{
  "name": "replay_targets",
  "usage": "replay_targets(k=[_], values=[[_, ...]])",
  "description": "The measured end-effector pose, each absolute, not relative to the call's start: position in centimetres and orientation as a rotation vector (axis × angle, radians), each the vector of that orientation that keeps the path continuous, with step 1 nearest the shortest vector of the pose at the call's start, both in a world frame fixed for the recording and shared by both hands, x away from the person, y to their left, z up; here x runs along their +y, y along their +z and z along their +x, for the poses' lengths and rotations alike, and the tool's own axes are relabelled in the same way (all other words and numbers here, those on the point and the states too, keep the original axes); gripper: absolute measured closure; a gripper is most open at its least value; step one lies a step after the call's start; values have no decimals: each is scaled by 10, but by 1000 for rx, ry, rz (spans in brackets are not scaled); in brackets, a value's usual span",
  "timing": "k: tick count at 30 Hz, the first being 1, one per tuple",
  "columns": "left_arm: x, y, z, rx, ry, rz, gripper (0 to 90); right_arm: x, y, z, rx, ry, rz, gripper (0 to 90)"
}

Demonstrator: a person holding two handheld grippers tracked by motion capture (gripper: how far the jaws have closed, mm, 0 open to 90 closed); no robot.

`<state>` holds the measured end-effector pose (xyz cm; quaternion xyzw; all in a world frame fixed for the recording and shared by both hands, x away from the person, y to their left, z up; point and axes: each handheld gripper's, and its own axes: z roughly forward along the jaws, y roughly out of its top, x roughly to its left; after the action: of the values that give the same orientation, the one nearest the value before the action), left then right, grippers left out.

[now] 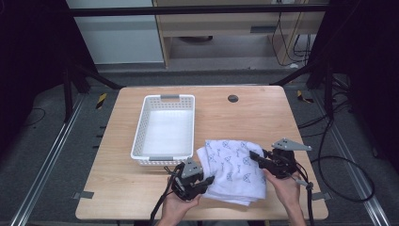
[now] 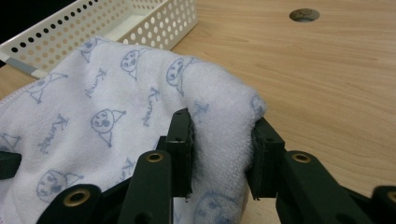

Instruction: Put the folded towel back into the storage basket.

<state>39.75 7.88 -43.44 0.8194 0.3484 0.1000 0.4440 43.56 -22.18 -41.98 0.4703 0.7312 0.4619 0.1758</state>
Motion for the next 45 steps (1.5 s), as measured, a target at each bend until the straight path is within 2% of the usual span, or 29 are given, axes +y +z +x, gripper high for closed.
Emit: replay_targets(k=[19, 45], values=[[89, -408, 394, 838, 304, 1976, 728, -217, -395, 433, 2009, 1379, 1255, 666], [123, -374, 406, 853, 373, 1900, 727, -184, -360, 447, 1945, 1453, 1201, 665]])
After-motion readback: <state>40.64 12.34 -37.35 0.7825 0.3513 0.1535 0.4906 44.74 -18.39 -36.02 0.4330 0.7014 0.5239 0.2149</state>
